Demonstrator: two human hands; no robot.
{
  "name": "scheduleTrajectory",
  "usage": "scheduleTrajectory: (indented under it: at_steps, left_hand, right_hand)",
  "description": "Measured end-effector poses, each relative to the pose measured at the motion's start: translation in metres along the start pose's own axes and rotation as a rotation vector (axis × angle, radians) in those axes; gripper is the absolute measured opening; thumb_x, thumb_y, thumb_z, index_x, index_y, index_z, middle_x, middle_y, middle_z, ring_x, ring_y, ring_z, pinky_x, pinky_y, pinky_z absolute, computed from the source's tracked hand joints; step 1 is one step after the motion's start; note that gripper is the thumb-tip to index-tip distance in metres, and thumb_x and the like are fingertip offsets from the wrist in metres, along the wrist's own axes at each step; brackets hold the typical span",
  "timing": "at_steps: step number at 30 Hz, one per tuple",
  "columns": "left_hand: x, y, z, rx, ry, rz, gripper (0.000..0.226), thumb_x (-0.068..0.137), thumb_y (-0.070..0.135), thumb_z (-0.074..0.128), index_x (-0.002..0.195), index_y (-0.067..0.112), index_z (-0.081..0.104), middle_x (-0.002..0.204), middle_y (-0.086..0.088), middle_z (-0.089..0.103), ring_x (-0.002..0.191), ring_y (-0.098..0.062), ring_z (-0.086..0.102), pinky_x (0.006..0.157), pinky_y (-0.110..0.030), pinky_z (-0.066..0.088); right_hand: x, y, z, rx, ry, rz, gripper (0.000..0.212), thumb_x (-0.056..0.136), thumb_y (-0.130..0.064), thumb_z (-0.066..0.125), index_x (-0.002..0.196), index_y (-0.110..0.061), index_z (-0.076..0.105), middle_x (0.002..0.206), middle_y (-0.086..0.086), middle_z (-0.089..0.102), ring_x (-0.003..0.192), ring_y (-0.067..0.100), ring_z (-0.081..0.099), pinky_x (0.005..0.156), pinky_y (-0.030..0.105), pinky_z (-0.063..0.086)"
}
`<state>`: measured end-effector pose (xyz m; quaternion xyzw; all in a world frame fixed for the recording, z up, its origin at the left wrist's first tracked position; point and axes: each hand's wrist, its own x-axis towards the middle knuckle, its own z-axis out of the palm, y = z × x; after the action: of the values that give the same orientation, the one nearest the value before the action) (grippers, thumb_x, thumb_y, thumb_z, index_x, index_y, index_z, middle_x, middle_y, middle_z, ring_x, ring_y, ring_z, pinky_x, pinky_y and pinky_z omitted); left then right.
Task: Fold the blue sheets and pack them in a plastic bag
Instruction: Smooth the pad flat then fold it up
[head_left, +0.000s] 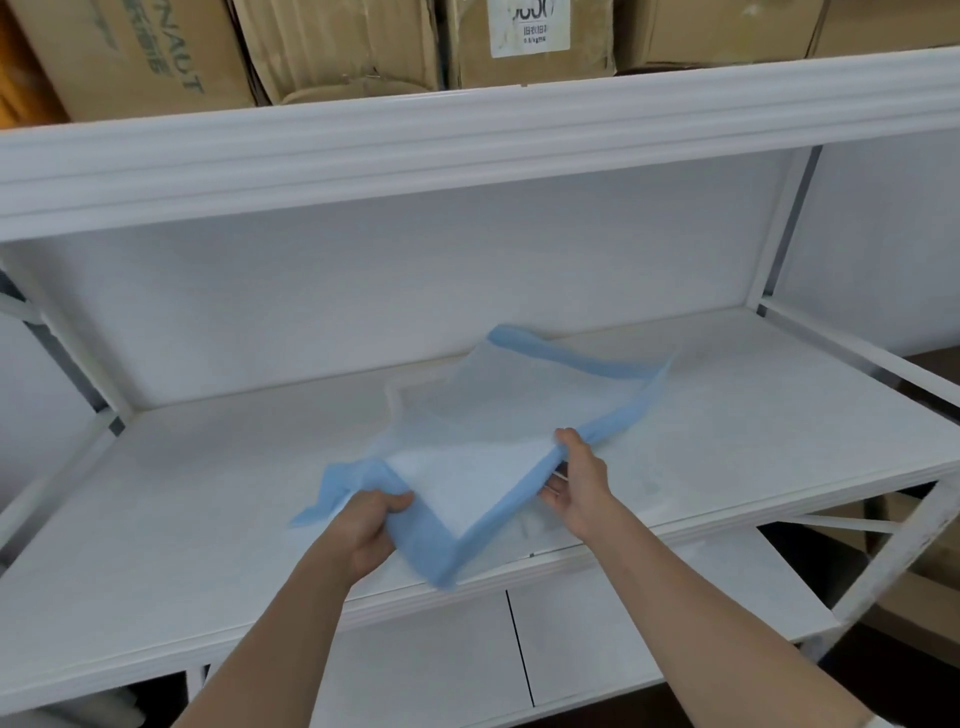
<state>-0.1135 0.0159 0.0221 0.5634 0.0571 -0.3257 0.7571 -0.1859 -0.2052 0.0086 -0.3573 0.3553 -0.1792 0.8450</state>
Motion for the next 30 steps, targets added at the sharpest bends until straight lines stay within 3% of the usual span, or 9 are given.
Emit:
scheduleTrajectory:
  at_steps: [5,7,9,11,15,19,22,26,30]
  left_hand:
    - [-0.009,0.010,-0.023,0.145,0.027,-0.033,0.030,0.088,-0.015,0.043,0.104,0.003,0.061,0.086,-0.010,0.075,0.087,-0.027,0.067,0.089,-0.042,0.048]
    - [-0.010,0.013,-0.031,0.205,0.036,-0.084,0.030,0.087,-0.016,0.043,0.103,0.001,0.062,0.087,-0.012,0.074,0.082,-0.028,0.070,0.085,-0.042,0.049]
    - [-0.012,0.015,-0.037,0.277,0.043,-0.133,0.028,0.087,-0.016,0.042,0.097,-0.002,0.063,0.085,-0.015,0.074,0.076,-0.029,0.070,0.081,-0.042,0.050]
    - [-0.012,0.014,-0.042,0.373,0.068,-0.170,0.027,0.088,-0.017,0.040,0.093,-0.003,0.063,0.078,-0.016,0.073,0.073,-0.030,0.068,0.075,-0.041,0.051]
    - [-0.003,0.012,-0.048,0.513,0.178,-0.196,0.027,0.088,-0.020,0.037,0.100,-0.007,0.057,0.074,-0.016,0.067,0.066,-0.030,0.063,0.063,-0.038,0.054]
    - [0.012,0.009,-0.040,0.568,0.211,-0.081,0.044,0.083,-0.023,0.032,0.118,-0.004,0.051,0.097,-0.022,0.063,0.085,-0.036,0.061,0.075,-0.041,0.053]
    - [0.017,0.010,-0.023,0.622,0.184,-0.010,0.046,0.080,-0.023,0.031,0.108,0.006,0.055,0.095,-0.017,0.064,0.087,-0.033,0.060,0.079,-0.040,0.050]
    - [0.026,0.015,-0.008,0.673,0.210,-0.020,0.035,0.085,-0.017,0.037,0.100,0.012,0.048,0.093,-0.014,0.059,0.085,-0.032,0.057,0.081,-0.043,0.050]
    - [0.037,0.018,-0.005,0.825,0.245,-0.076,0.034,0.084,-0.010,0.042,0.117,-0.002,0.047,0.103,-0.017,0.057,0.091,-0.034,0.057,0.076,-0.040,0.051]
  right_hand:
    - [0.019,-0.013,-0.027,0.046,0.202,-0.024,0.052,0.080,-0.029,0.073,0.121,-0.006,0.050,0.093,0.010,0.057,0.075,0.023,0.059,0.059,0.034,0.052]
    - [0.026,-0.019,-0.037,-0.010,0.252,-0.033,0.051,0.080,-0.031,0.073,0.119,-0.007,0.049,0.097,0.009,0.058,0.078,0.024,0.058,0.068,0.039,0.055]
    - [0.033,-0.023,-0.048,-0.078,0.294,-0.041,0.045,0.083,-0.029,0.072,0.116,-0.007,0.050,0.102,0.011,0.057,0.087,0.027,0.058,0.086,0.045,0.054]
    - [0.038,-0.027,-0.056,-0.122,0.332,-0.063,0.035,0.087,-0.021,0.068,0.114,-0.004,0.053,0.102,0.014,0.056,0.090,0.028,0.057,0.090,0.044,0.052]
    - [0.044,-0.036,-0.065,-0.224,0.400,-0.090,0.017,0.087,-0.008,0.061,0.102,-0.005,0.053,0.091,0.012,0.057,0.087,0.029,0.054,0.080,0.038,0.051]
    - [0.047,-0.045,-0.072,-0.291,0.470,-0.141,0.018,0.085,-0.011,0.059,0.101,-0.001,0.056,0.071,0.005,0.050,0.081,0.030,0.053,0.077,0.039,0.049]
    - [0.047,-0.052,-0.079,-0.248,0.513,-0.161,0.015,0.086,-0.015,0.058,0.095,-0.004,0.052,0.073,0.004,0.050,0.081,0.030,0.052,0.073,0.035,0.046]
    - [0.048,-0.063,-0.093,-0.174,0.498,-0.135,0.019,0.086,-0.022,0.057,0.094,-0.005,0.051,0.079,0.006,0.053,0.078,0.026,0.054,0.080,0.042,0.052]
    - [0.050,-0.072,-0.108,-0.233,0.444,-0.060,0.019,0.087,-0.017,0.062,0.089,-0.003,0.050,0.073,0.008,0.049,0.062,0.018,0.049,0.058,0.031,0.047]
